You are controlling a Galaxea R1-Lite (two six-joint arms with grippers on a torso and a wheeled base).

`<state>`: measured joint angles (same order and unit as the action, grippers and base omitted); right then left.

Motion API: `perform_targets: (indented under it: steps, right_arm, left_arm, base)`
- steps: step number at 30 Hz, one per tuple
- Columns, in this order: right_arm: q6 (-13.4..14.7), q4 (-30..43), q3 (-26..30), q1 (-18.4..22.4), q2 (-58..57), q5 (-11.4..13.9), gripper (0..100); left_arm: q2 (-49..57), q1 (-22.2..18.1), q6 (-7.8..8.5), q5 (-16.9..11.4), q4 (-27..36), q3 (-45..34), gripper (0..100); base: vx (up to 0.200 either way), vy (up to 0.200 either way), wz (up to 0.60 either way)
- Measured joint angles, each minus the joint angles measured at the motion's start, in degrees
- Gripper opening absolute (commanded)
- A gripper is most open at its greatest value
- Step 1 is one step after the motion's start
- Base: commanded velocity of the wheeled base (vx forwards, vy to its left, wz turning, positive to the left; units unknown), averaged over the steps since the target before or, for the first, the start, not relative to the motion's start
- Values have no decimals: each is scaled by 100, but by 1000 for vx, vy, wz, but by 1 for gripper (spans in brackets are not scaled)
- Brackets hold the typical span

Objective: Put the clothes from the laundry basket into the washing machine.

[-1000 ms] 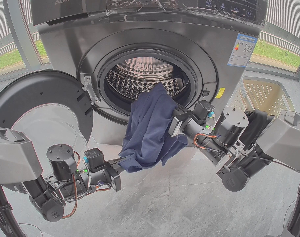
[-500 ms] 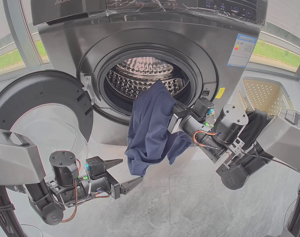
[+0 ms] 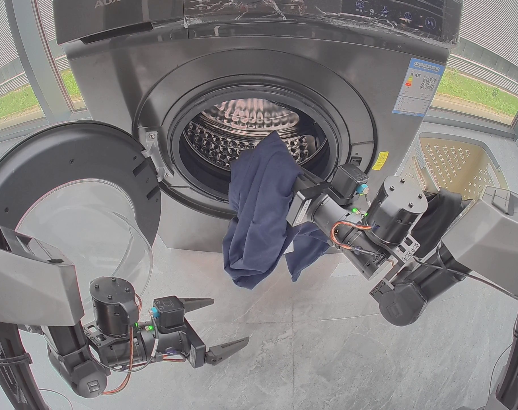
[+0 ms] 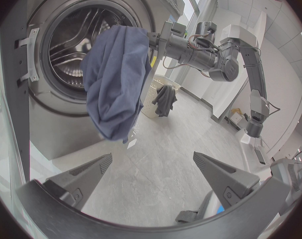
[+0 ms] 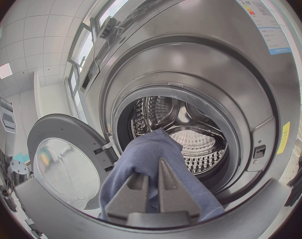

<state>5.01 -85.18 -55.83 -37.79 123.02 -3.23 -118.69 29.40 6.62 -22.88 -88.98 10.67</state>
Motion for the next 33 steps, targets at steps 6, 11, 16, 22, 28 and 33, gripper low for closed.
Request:
perform_targets:
  steps: [6, 11, 16, 22, 28, 33]
  right_arm:
    - [-15, -2, 71, -79, 9, 0, 0]
    - [-23, -6, 96, -105, 38, 0, 0]
    - [-28, -9, 104, -149, 68, 4, 0]
    - [-28, -5, 74, -239, 91, 6, 0]
    - [-28, 6, 82, -311, 99, 0, 0]
    - [-26, 0, 215, -400, 79, -13, 0]
  left_arm:
    - [94, -6, -150, 46, 2, 527, 100]
    - [127, -2, -315, 140, 9, 1297, 100]
    - [6, 52, -364, 149, 13, 1764, 100]
    - [-374, 215, -389, 178, 13, 2163, 100]
    - [-800, 251, -395, 378, 16, 2733, 100]
    - [-1135, 210, -518, 784, 20, 3218, 100]
  base:
    - [0, 0, 0]
    - [0, 0, 0]
    - [0, 0, 0]
    - [0, 0, 0]
    - [0, 0, 0]
    - [0, 0, 0]
